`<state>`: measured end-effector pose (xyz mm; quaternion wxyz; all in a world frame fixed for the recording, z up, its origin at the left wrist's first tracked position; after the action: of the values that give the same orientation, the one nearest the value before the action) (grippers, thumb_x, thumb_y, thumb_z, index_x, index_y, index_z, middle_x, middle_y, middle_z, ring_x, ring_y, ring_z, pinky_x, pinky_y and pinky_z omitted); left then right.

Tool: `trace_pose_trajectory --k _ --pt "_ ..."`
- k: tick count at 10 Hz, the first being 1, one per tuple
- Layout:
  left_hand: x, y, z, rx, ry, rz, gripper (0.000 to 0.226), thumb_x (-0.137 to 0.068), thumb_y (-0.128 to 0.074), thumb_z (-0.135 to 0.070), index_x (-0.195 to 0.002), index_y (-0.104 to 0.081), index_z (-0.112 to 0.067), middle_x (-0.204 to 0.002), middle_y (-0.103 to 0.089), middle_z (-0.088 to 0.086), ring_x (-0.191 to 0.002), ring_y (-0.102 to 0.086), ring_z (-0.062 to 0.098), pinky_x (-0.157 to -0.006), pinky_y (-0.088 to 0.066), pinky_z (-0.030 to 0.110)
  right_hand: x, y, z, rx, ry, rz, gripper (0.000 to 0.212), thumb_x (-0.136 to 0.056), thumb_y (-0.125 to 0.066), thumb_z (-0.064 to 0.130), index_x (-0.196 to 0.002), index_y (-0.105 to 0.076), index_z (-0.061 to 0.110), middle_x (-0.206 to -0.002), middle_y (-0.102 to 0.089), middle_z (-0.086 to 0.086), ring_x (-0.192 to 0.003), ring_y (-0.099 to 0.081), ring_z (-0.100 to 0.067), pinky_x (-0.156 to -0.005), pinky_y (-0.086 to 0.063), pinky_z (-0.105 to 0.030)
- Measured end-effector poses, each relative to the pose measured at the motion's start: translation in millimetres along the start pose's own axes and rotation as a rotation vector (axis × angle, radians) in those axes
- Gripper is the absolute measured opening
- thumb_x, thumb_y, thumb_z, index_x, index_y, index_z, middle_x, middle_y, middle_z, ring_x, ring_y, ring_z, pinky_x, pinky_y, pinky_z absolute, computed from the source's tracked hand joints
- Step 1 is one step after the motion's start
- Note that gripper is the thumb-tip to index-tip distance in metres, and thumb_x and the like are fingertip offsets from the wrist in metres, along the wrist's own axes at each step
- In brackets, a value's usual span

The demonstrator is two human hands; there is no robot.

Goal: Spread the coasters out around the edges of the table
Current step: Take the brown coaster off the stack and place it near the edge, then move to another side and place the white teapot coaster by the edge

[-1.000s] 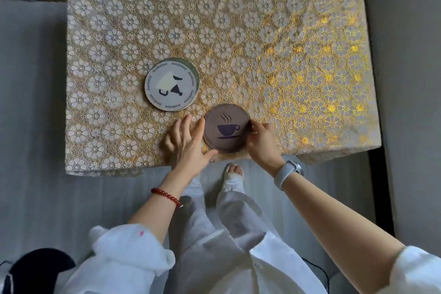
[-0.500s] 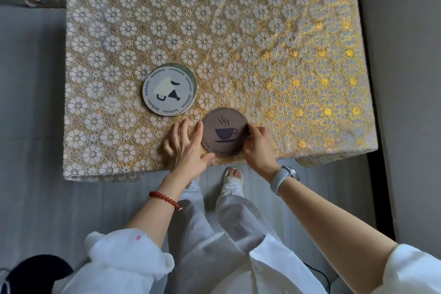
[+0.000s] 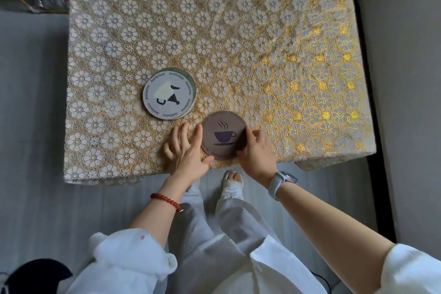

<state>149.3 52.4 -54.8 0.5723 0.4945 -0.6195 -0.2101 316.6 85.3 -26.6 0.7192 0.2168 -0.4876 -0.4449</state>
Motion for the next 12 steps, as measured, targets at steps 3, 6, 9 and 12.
trace_pose_trajectory --k 3,6,9,12 --pt "1 9 1 0.047 -0.005 -0.016 0.087 -0.078 -0.060 -0.048 -0.144 -0.006 -0.032 -0.156 0.006 0.001 -0.142 0.012 0.026 -0.111 -0.002 0.058 1 8 -1 0.131 -0.027 -0.027 0.057 -0.080 -0.053 0.027 -0.131 -0.030 0.016 -0.128 -0.038 -0.014 -0.116 -0.036 -0.034 -0.096 -0.035 -0.048" --pt "2 90 61 0.410 0.098 -0.451 0.027 -0.084 -0.056 -0.001 -0.111 -0.058 0.004 -0.118 -0.050 0.019 -0.107 -0.048 0.022 -0.094 -0.032 0.021 -30 16 89 0.125 0.220 0.034 0.046 -0.089 -0.044 0.015 -0.133 -0.032 0.015 -0.132 -0.042 -0.010 -0.119 -0.035 -0.024 -0.103 -0.036 -0.038" --pt "-47 79 158 0.116 0.247 -0.190 0.083 -0.076 -0.056 -0.060 -0.142 -0.011 -0.038 -0.156 0.012 -0.003 -0.142 0.016 0.028 -0.106 0.013 0.062 -99 -17 146 0.193 0.090 0.048 0.067 -0.083 -0.053 0.043 -0.132 -0.026 0.006 -0.126 -0.044 -0.014 -0.111 -0.046 -0.030 -0.090 -0.047 -0.043" --pt "-49 54 165 0.050 0.262 0.033 0.080 -0.079 -0.016 -0.075 -0.128 0.037 -0.041 -0.133 0.053 -0.005 -0.127 0.044 0.027 -0.103 0.021 0.065 -101 -17 154 0.323 0.059 -0.135 0.053 -0.085 -0.055 0.038 -0.122 -0.034 0.005 -0.113 -0.042 -0.012 -0.103 -0.043 -0.027 -0.087 -0.044 -0.042"
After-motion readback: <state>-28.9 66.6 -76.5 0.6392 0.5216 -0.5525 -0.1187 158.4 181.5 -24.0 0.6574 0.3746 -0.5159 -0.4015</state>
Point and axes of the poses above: each hand's wrist, its own x-axis away from the middle knuckle, its own y-axis out of the back of the hand, z = x × y, the point moved 9 cm from there along -x, towards the middle knuckle
